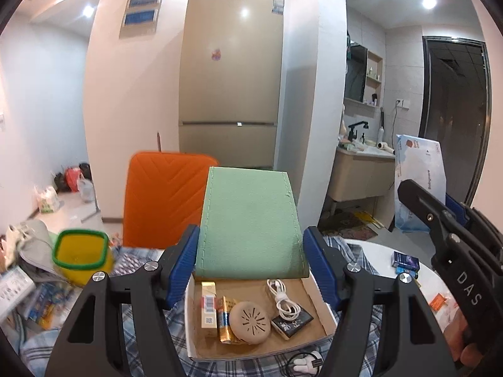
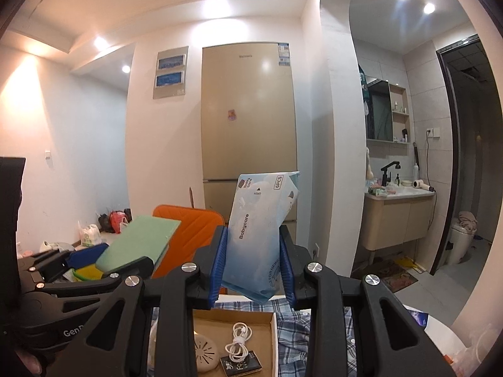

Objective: Organize soft objects
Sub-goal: 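Lower the green pad and tissue pack into the box and open both grippers, then raise both grippers up out of the box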

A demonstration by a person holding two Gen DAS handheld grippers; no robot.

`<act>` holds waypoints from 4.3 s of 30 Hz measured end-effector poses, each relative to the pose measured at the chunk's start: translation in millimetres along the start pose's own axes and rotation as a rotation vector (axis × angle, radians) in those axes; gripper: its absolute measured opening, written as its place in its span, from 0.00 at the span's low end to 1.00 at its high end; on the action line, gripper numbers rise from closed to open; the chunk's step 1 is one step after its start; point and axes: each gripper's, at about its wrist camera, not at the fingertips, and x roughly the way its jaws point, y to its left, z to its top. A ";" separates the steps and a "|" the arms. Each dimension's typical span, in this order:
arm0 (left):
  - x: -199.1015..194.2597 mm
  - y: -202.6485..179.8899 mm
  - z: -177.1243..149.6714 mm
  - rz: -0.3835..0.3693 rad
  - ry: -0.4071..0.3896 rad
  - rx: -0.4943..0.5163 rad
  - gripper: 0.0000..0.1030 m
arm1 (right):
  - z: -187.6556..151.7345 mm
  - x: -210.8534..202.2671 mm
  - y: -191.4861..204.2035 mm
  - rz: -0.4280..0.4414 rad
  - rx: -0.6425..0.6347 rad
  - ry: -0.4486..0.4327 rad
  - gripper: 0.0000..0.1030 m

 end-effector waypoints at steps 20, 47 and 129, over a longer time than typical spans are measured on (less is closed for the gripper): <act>105.2 26.3 -52.8 0.036 0.308 -0.052 0.64 | -92.1 110.6 -4.6 0.010 0.015 0.314 0.32; 144.1 36.3 -86.0 0.080 0.425 -0.046 0.64 | -160.3 158.1 -2.4 0.007 -0.035 0.498 0.32; -66.4 0.8 -28.1 0.131 -0.157 0.036 0.99 | -43.5 -27.9 -15.2 -0.033 -0.038 0.026 0.87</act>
